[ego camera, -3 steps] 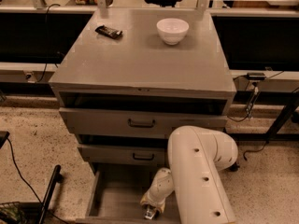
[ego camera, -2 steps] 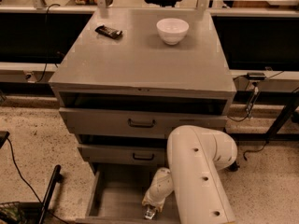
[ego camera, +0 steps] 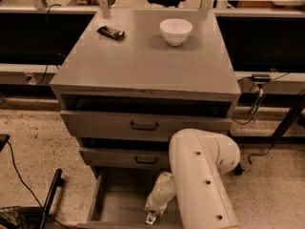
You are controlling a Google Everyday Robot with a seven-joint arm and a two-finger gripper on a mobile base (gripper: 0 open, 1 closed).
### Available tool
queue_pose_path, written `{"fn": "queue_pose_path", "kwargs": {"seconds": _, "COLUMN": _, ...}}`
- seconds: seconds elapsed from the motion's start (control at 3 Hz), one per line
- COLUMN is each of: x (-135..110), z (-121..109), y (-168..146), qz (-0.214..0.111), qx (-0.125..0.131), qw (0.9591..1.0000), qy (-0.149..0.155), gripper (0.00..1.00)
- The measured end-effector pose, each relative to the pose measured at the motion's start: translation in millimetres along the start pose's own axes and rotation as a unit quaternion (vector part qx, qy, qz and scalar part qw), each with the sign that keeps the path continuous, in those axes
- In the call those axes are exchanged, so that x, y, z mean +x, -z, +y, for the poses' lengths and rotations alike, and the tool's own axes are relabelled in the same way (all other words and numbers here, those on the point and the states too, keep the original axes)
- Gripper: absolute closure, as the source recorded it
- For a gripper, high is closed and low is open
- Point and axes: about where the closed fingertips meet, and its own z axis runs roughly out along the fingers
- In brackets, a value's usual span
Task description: Pick redbull can from bottom drawer and place on counter
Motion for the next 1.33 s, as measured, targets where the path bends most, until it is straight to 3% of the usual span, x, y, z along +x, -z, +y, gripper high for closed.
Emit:
{"fn": "queue_pose_path", "kwargs": {"seconds": 0.33, "x": -0.3, "z": -0.9, "y": -0.1, "qz": 0.000, "qx": 0.002, "qw": 1.0000, "qy": 0.001, "gripper": 0.76}}
{"fn": "queue_pose_path", "kwargs": {"seconds": 0.67, "x": -4.6, "z": -12.5, "y": 4.2, "qz": -0.004, "qx": 0.032, "qw": 0.9994, "qy": 0.015, "gripper": 0.82}}
{"fn": "queue_pose_path", "kwargs": {"seconds": 1.0, "x": -13.2, "z": -20.9, "y": 22.4, "qz": -0.002, "qx": 0.118, "qw": 0.9927, "qy": 0.025, "gripper": 1.00}}
{"fn": "queue_pose_path", "kwargs": {"seconds": 1.33, "x": -22.6, "z": -27.8, "y": 60.1, "qz": 0.022, "qx": 0.216, "qw": 0.9751, "qy": 0.047, "gripper": 1.00}}
